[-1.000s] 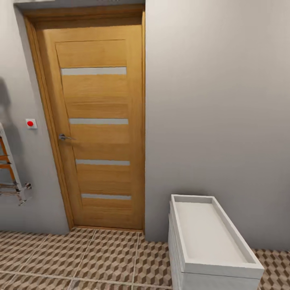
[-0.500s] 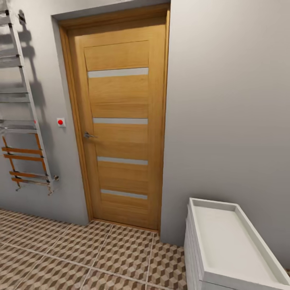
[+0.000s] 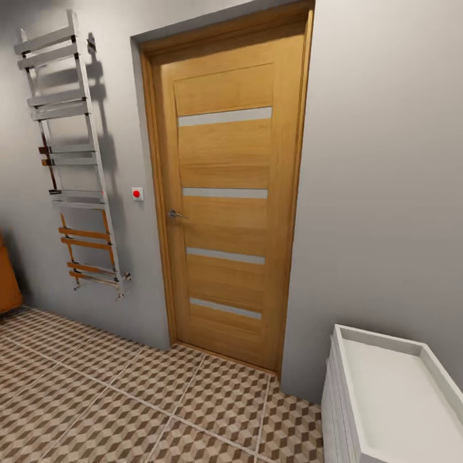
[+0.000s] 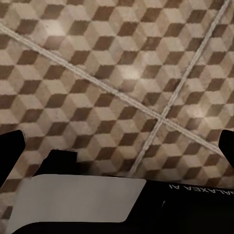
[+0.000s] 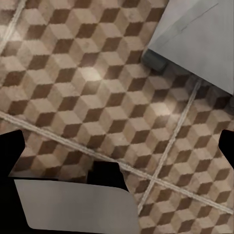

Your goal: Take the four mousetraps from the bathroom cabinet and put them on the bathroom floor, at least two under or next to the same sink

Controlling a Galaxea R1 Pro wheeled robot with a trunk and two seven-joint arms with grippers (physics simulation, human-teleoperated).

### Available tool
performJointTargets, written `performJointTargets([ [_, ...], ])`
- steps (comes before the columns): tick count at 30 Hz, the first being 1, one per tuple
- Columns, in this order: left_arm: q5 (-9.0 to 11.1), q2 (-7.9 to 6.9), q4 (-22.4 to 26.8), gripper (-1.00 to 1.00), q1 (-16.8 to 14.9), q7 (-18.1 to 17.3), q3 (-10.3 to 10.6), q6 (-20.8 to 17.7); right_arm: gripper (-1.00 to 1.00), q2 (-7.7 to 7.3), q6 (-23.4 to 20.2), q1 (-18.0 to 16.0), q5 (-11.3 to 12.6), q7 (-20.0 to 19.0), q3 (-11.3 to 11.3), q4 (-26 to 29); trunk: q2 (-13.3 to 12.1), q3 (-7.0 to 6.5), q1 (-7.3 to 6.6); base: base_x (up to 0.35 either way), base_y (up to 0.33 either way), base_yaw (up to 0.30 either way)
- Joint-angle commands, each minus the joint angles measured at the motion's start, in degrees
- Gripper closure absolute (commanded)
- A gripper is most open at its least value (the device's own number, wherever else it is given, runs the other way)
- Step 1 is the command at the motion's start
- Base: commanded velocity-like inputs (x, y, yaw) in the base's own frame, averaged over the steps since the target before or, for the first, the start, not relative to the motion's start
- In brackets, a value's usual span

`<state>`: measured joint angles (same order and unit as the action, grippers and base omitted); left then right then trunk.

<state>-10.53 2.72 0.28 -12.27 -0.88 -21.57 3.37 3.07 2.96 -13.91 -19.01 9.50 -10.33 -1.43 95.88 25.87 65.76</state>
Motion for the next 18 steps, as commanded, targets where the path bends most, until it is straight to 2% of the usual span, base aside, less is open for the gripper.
performJointTargets([
  [1,-0.55,0.0,-0.02,-1.0,-0.03,-0.09,-0.5,0.14,-1.0,0.0,0.3,-0.06,-0.5,0.26,-0.48,-0.15,0.03,0.06,0.0,0.0,0.0,0.3],
  [18,-0.55,0.0,-0.02,-1.0,-0.03,-0.09,-0.5,0.14,-1.0,-0.05,0.38,-0.06,-0.49,0.32,-0.48,-0.15,0.03,0.06,0.0,0.0,0.0,0.3],
])
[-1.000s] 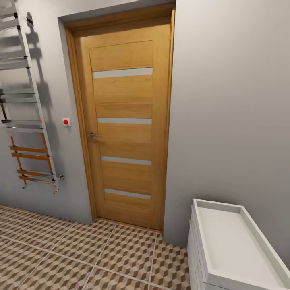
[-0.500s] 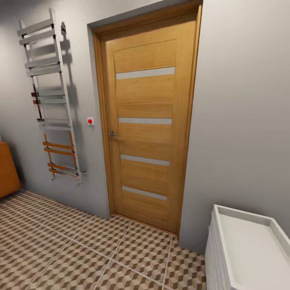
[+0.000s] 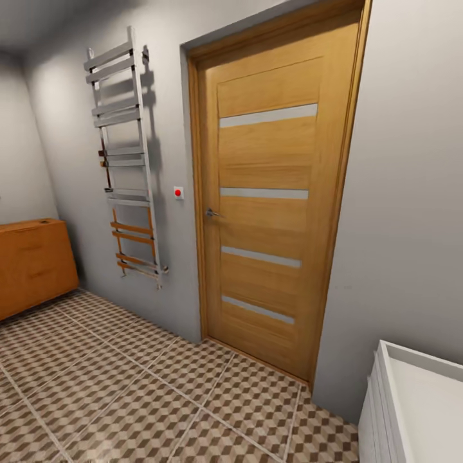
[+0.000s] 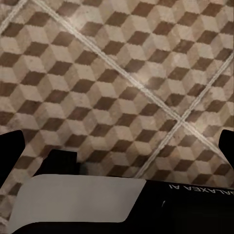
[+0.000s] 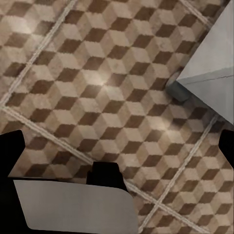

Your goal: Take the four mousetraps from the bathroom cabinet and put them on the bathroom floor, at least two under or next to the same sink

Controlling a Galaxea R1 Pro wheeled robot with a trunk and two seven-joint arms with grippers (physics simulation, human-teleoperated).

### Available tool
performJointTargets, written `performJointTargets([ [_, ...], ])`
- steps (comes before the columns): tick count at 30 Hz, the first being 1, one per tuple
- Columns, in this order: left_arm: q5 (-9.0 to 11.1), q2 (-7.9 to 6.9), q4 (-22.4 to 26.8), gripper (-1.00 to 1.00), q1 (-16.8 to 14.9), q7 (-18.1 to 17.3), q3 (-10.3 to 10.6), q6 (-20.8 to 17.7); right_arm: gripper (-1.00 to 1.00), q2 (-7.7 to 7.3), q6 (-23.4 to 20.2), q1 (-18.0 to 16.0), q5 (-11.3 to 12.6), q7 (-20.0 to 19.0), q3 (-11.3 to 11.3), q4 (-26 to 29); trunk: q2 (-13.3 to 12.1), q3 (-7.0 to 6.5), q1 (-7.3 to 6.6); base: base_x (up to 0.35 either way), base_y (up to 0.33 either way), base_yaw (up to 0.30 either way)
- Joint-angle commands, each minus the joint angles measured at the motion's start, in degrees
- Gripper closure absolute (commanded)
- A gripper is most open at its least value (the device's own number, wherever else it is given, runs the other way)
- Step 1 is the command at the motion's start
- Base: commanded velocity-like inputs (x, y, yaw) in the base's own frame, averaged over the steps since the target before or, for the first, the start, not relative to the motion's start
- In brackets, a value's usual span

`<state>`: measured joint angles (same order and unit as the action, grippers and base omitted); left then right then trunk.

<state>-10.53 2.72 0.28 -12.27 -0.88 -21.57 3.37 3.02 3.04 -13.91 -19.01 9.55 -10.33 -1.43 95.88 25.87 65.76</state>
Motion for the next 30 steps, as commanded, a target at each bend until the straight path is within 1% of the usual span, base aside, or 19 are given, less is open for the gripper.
performJointTargets([
  [1,-0.55,0.0,-0.02,-1.0,-0.03,-0.09,-0.5,0.14,-1.0,0.02,0.3,-0.06,-0.5,0.27,-0.48,-0.15,0.03,0.06,0.0,0.0,0.0,0.3],
  [30,-0.55,0.0,-0.02,-1.0,-0.03,-0.09,-0.5,0.14,-1.0,0.05,0.3,-0.06,-0.5,0.29,-0.48,-0.15,0.03,0.06,0.0,0.0,0.0,0.3],
])
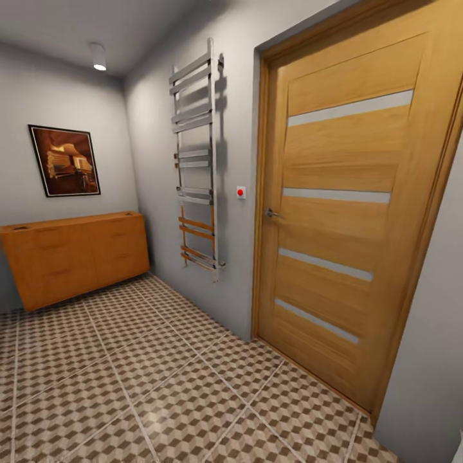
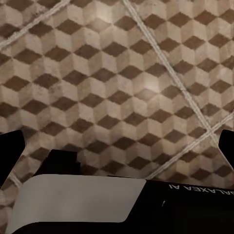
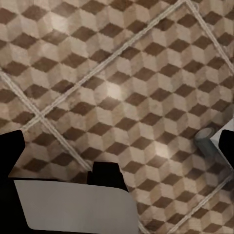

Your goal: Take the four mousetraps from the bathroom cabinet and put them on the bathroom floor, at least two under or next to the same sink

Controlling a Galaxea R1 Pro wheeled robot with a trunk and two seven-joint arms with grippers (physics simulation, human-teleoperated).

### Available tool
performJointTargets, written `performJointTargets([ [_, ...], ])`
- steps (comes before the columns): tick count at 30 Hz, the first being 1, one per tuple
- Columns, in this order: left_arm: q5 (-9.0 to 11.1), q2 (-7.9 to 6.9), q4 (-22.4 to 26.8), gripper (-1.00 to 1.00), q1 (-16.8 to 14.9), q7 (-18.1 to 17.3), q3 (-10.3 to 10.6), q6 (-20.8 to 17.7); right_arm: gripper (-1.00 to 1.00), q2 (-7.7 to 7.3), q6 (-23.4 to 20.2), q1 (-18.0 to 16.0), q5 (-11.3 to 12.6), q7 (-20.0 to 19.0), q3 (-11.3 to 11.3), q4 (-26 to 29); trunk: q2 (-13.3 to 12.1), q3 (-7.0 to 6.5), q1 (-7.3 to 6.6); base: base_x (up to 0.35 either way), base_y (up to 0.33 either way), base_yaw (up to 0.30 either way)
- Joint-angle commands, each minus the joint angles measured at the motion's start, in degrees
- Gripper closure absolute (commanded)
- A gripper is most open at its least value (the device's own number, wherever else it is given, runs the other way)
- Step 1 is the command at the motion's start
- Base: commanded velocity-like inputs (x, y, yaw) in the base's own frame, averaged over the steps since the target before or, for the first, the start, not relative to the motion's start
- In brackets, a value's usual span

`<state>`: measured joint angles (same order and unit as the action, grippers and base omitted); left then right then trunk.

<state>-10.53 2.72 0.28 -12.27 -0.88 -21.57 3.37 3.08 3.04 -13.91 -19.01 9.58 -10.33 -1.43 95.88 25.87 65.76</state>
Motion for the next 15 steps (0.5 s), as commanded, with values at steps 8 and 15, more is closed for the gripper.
performJointTargets([
  [8,-0.55,0.0,-0.02,-1.0,-0.03,-0.09,-0.49,0.14,-1.0,0.0,0.3,-0.06,-0.5,0.26,-0.48,-0.15,0.03,0.06,0.0,0.0,0.0,0.3],
  [15,-0.55,0.0,-0.02,-1.0,-0.03,-0.09,-0.49,0.14,-1.0,0.0,0.29,-0.06,-0.5,0.25,-0.48,-0.15,0.03,0.06,0.0,0.0,0.0,0.3],
])
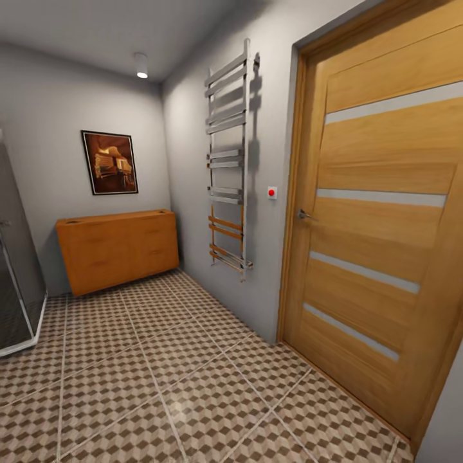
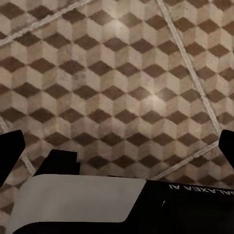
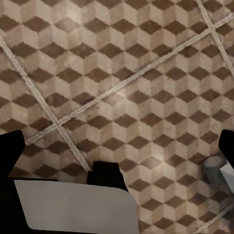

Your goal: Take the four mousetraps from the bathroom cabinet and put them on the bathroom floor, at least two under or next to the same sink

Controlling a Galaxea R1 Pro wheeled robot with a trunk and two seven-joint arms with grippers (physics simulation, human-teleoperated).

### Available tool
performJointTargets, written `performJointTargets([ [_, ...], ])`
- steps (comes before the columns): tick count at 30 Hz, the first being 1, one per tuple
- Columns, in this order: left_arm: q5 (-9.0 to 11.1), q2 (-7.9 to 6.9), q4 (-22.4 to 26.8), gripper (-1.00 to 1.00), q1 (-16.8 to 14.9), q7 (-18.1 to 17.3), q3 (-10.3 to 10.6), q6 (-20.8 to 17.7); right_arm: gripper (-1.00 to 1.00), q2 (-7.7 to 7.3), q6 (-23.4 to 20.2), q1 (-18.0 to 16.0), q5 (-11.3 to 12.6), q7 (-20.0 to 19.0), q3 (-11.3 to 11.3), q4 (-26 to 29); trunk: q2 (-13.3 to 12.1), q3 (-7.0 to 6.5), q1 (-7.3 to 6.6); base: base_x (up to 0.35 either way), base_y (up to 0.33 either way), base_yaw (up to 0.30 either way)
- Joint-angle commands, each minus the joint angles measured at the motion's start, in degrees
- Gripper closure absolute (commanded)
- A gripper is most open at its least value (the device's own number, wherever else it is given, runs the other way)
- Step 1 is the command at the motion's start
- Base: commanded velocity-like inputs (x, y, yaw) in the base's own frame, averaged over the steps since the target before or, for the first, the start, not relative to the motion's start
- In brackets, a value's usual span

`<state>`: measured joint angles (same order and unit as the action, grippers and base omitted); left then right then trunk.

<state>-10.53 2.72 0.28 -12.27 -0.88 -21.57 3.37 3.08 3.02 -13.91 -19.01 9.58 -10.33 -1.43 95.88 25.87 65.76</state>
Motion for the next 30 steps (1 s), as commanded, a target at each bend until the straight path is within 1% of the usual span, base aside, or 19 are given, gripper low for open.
performJointTargets([
  [1,-0.55,0.0,-0.02,-1.0,-0.03,-0.09,-0.49,0.14,-1.0,0.0,0.31,-0.06,-0.5,0.26,-0.48,-0.15,0.03,0.06,0.0,0.0,0.0,0.3],
  [25,-0.55,0.09,-0.02,-1.0,-0.03,-0.09,-0.49,0.14,-1.0,-0.03,0.17,-0.06,-0.5,0.24,-0.48,-0.15,0.03,0.06,0.0,0.0,0.0,0.299],
  [30,-0.55,0.03,-0.02,-1.0,-0.03,-0.15,-0.49,0.14,-1.0,-0.12,0.14,-0.06,-0.5,0.12,-0.48,-0.15,0.03,0.06,0.0,0.169,0.0,0.106],
])
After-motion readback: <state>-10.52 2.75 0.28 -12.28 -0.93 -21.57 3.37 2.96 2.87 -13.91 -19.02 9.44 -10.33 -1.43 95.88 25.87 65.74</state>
